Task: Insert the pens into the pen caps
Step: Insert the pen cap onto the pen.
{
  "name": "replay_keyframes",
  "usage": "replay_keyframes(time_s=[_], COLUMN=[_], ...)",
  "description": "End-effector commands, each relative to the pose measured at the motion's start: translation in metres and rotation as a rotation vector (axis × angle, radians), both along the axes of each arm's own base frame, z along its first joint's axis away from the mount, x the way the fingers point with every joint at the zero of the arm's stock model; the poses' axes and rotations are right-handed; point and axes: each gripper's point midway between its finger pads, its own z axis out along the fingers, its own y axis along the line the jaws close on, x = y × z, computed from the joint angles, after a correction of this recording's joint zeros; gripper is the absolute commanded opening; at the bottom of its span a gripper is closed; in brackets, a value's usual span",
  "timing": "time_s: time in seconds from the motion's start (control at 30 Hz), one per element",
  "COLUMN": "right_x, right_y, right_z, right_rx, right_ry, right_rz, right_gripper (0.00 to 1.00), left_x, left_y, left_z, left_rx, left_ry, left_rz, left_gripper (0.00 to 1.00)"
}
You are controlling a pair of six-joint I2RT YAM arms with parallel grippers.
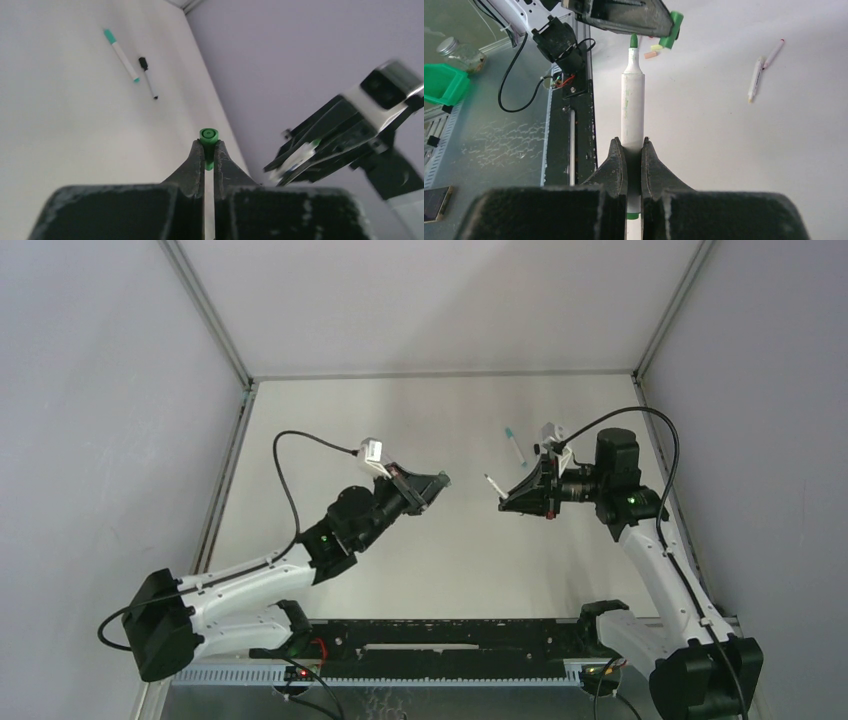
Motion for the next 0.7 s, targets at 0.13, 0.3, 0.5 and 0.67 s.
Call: replay_keyframes(time_s=[0.13,0.3,0.5,0.67], right_x=[0.006,0.009,0.014,0.016], right_y=[0.007,0.011,0.016,0.02], right_z=[-0.006,-0.013,-0.024,-0.03], right_rx=[-0.022,-0.041,-0.076,-0.093], right_ry=[-0.014,-0.003,0.016,0.027], right_rz=[-0.016,-0.021,-0.039,-0.039], right_gripper=[0.0,0.0,0.0,0.0], left_x=[0.022,0.022,0.02,0.019], left_y=[0.001,-0.006,-0.01,-0.015], left_z=[0.037,0.038,0.048,0.048], left_rx=[-0.277,-0.305,-0.311,-0.305], left_ry=[0.105,0.162,0.14,0.134], left_rz=[0.168,0.204,0.198,0.183], left_gripper=[0.0,0.0,0.0,0.0])
